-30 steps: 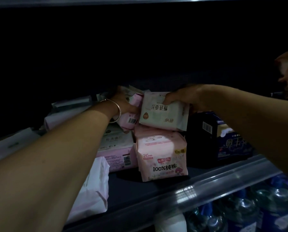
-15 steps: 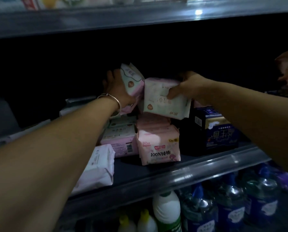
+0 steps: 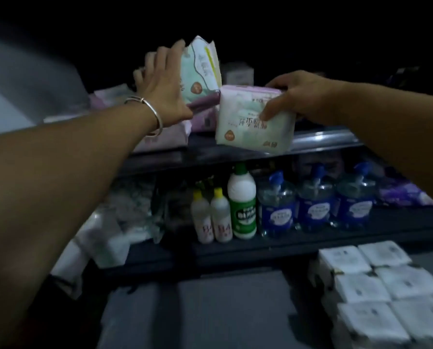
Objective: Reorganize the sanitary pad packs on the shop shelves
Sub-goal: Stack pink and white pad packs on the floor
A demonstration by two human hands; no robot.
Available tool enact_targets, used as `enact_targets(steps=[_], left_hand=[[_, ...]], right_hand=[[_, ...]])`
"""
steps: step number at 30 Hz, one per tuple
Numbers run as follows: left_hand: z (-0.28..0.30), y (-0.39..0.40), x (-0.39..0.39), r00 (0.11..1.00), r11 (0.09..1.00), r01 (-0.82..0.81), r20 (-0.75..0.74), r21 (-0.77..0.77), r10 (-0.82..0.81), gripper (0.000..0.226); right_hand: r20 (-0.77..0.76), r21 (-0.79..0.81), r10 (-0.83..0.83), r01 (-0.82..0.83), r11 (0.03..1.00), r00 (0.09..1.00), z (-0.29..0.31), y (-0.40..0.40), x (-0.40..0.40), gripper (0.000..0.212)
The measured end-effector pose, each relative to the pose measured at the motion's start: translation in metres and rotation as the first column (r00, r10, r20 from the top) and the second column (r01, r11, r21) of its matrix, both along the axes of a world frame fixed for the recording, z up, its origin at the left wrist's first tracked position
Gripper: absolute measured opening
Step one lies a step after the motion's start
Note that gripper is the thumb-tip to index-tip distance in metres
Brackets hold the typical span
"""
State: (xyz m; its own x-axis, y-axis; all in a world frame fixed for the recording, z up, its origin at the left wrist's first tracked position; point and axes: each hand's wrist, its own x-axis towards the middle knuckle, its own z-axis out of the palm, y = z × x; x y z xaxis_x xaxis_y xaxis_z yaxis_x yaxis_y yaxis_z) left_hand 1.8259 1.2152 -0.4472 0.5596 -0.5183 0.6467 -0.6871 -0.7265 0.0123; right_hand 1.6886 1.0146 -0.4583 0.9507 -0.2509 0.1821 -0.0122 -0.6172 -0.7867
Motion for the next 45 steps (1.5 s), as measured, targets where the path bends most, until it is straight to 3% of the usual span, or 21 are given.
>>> enact_targets(steps=[4,9,15,19,22,25,28,31,35,38,41,43,45], left_hand=[[-0.07,0.033,-0.039,1.0,0.978,0.019,-0.01,0.206,-0.017,0.108],[-0.153,0.058,-0.057,0.994,0.844,0.1,-0.082,0.527,-0.066,0.11],[-0.273,0.046,-0.044,0.988,0.697,0.123,-0.151,0.706,-0.021,0.117],[-0.345,0.032,-0.041,0.97,0.639,0.158,-0.241,0.753,0.043,0.127],[-0.393,0.026,-0.038,0.954,0.626,0.218,-0.298,0.749,0.024,0.126],[-0.436,0.03,-0.03,0.965,0.704,0.21,-0.258,0.678,-0.04,0.119],[-0.469,0.029,-0.024,0.951,0.762,0.248,-0.302,0.598,-0.073,0.096],[-0.481,0.019,-0.022,0.942,0.744,0.238,-0.336,0.625,-0.019,0.077],[-0.494,0.014,-0.027,0.98,0.711,0.113,-0.197,0.694,0.037,0.064],[-0.51,0.015,-0.035,0.981,0.665,0.093,-0.184,0.741,0.068,0.032],[-0.515,0.012,-0.038,0.926,0.669,0.108,-0.319,0.736,0.202,0.044],[-0.515,0.011,-0.035,0.877,0.643,0.161,-0.407,0.749,0.255,0.053],[-0.514,0.012,-0.036,0.876,0.669,0.134,-0.403,0.731,0.265,0.049]], right_hand=[[-0.205,-0.011,0.041,-0.044,0.999,0.978,-0.056,0.02,-0.036,0.046],[-0.454,-0.051,0.074,-0.109,0.993,0.888,-0.13,0.029,-0.044,0.045],[-0.637,-0.243,-0.032,-0.161,0.957,0.77,-0.232,0.027,-0.01,0.056],[-0.717,-0.258,-0.089,-0.145,0.955,0.691,-0.307,0.015,0.006,0.069],[-0.761,-0.229,-0.077,-0.155,0.961,0.644,-0.351,0.009,0.012,0.061],[-0.735,-0.207,-0.064,-0.133,0.969,0.675,-0.384,0.005,0.017,0.056],[-0.713,-0.186,-0.048,-0.123,0.975,0.699,-0.414,0.001,0.023,0.061],[-0.698,-0.204,-0.049,-0.132,0.97,0.714,-0.436,0.001,0.029,0.062],[-0.658,-0.267,-0.073,-0.142,0.953,0.749,-0.462,0.003,0.036,0.067],[-0.664,-0.302,-0.09,-0.156,0.94,0.742,-0.485,0.011,0.035,0.069],[-0.699,-0.264,-0.096,-0.131,0.956,0.708,-0.504,0.024,0.032,0.073],[-0.673,-0.27,-0.093,-0.127,0.955,0.734,-0.507,0.027,0.033,0.071],[-0.625,-0.29,-0.092,-0.121,0.949,0.776,-0.506,0.027,0.036,0.066]])
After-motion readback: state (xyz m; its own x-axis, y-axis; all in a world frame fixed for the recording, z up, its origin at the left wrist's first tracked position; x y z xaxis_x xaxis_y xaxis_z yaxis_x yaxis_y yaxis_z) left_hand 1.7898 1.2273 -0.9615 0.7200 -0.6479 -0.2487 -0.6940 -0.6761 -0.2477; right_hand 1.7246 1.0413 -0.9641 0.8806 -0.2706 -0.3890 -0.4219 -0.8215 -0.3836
